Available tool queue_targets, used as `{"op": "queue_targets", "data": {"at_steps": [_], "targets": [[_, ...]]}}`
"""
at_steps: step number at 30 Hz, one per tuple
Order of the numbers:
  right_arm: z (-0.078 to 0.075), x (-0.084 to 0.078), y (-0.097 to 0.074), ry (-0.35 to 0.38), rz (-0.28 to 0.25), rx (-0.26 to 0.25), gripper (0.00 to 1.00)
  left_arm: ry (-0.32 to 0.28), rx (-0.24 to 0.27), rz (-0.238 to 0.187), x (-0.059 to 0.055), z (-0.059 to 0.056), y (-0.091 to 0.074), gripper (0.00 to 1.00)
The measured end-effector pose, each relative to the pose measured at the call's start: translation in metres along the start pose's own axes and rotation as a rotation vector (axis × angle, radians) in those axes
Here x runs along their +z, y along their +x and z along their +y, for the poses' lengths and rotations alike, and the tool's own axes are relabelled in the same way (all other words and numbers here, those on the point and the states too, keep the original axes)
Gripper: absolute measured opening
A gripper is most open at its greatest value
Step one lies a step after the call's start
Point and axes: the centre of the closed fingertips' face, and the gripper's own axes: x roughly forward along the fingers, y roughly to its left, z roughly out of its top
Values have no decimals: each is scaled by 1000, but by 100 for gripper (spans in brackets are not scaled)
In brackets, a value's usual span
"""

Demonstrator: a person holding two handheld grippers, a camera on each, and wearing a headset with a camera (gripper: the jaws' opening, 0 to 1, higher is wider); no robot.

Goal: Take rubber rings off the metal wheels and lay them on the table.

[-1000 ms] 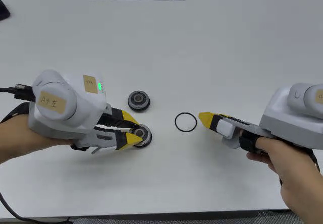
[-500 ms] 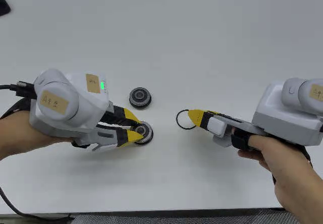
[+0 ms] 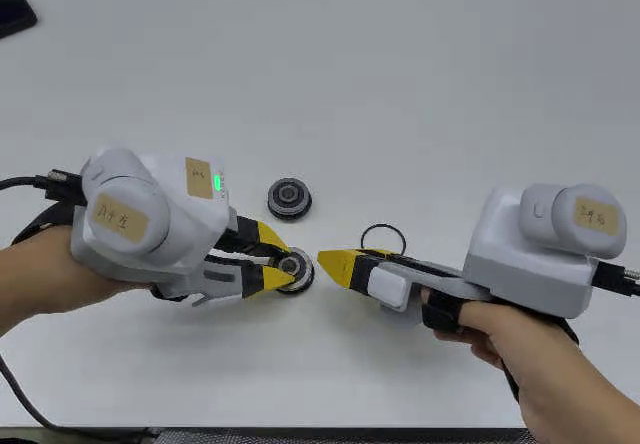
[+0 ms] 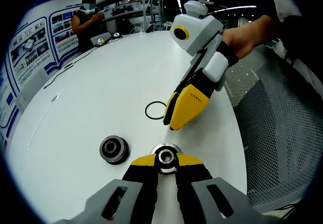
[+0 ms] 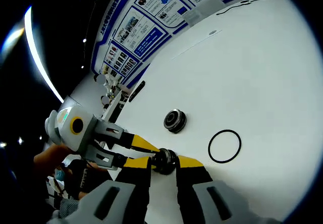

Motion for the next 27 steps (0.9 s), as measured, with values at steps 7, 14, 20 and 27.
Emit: {"op": "queue_targets", "data": {"at_steps": [7, 14, 20, 27], "targets": [[5, 1, 4, 18, -1, 14, 32, -8, 3, -5, 1, -1, 0, 12], [10, -3, 12, 60, 26, 38, 40, -1, -7, 0, 1, -1, 1, 12], [13, -7, 16, 124, 54, 35, 44, -5, -6, -7, 1, -1, 1, 12], [18, -14, 21, 128, 89, 30, 45, -17, -6, -10, 1, 0, 1, 12]]}}
